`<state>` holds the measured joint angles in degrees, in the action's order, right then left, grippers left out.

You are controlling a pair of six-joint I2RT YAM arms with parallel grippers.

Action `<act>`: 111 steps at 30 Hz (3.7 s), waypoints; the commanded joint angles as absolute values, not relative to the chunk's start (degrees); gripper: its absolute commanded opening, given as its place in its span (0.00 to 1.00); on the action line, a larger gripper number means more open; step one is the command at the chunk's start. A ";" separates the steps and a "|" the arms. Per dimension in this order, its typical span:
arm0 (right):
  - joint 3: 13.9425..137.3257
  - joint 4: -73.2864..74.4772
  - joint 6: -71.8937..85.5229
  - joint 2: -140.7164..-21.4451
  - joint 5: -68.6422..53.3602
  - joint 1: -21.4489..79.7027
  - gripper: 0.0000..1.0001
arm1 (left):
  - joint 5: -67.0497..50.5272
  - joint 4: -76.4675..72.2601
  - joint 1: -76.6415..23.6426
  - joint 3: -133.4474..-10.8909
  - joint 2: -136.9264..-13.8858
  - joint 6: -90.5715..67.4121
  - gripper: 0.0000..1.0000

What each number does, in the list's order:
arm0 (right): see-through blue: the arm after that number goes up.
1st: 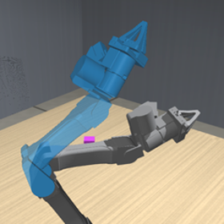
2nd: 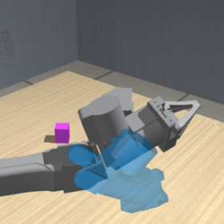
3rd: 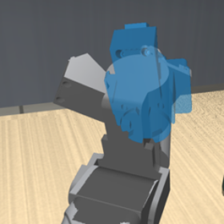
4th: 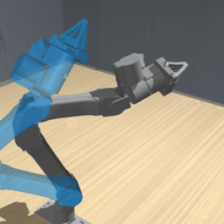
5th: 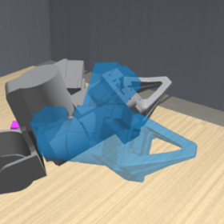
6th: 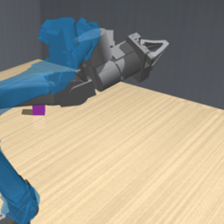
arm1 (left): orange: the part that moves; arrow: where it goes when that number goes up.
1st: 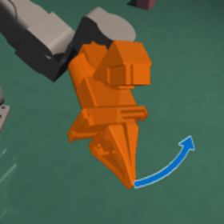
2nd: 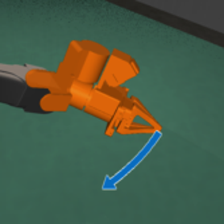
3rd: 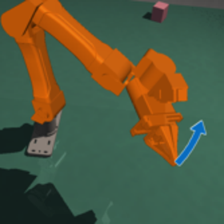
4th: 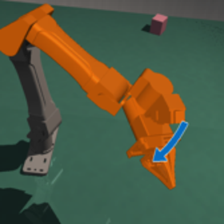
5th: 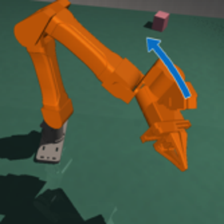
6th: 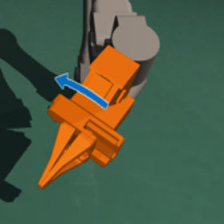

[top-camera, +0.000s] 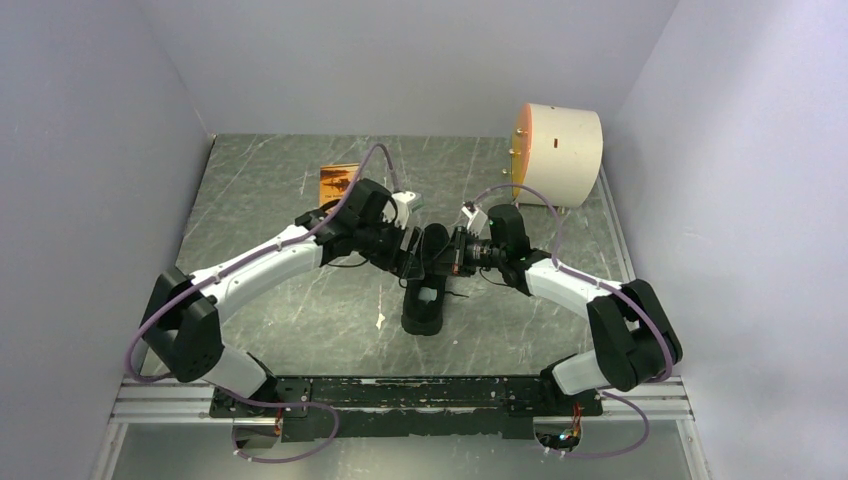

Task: Tie the shoes

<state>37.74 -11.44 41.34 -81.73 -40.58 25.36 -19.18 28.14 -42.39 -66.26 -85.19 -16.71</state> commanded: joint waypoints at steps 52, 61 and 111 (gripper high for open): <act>43.11 0.26 37.12 -80.80 -11.14 21.18 0.00 | -32.38 16.51 -41.22 -46.29 -81.00 -15.23 0.05; 42.72 0.38 33.16 -83.21 -12.45 17.68 0.00 | -31.43 17.31 -40.57 -44.44 -81.05 -14.30 0.05; 66.83 36.30 23.45 -82.62 7.19 50.25 0.39 | -14.71 34.39 -36.21 -51.62 -63.98 -14.35 0.64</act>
